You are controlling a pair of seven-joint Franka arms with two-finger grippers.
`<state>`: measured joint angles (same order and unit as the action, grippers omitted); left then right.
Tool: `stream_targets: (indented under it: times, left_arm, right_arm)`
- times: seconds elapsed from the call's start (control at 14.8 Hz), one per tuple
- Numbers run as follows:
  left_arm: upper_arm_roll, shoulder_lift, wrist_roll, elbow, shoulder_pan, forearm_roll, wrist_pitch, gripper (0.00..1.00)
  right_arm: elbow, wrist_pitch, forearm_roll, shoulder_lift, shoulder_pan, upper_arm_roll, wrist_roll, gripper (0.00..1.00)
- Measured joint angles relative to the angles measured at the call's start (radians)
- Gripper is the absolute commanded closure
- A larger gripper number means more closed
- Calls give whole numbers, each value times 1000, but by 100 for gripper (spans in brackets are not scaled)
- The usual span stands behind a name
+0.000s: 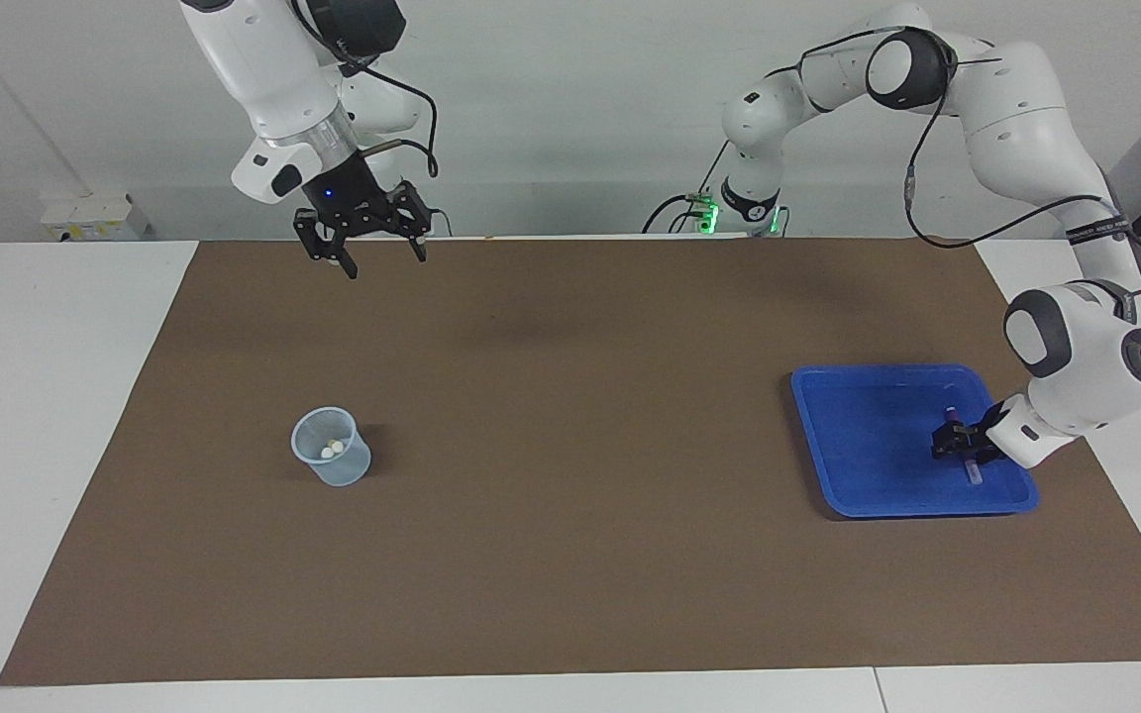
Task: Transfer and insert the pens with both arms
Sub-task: 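Grasp the purple pen with the left gripper while the right gripper withdraws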
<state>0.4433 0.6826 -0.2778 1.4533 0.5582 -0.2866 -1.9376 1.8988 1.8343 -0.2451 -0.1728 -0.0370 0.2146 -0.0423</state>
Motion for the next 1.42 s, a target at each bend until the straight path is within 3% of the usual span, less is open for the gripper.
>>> stream_targets:
  times: [0.14, 0.2, 0.34, 0.75, 1.08, 1.42]
  left_arm:
    - [0, 0, -1, 0, 0, -4, 0, 49]
    - [0, 0, -1, 0, 0, -5, 0, 59]
    - [0, 0, -2, 0, 0, -6, 0, 99]
    - [-1, -6, -3, -3, 1, -7, 24, 100]
    - [6, -64, -3, -10, -3, -6, 95, 100]
    - [11, -72, -3, -7, -6, 8, 107, 100]
  right_arm:
    - [1, 26, 0, 12, 0, 0, 0, 0]
    - [1, 39, 0, 17, 0, 0, 0, 0]
    - [1, 59, 0, 25, 0, 0, 0, 0]
    - [1, 89, 0, 32, 0, 0, 0, 0]
    - [1, 94, -3, 38, 0, 0, -2, 1]
    - [2, 106, -115, 47, 0, 0, -93, 1]
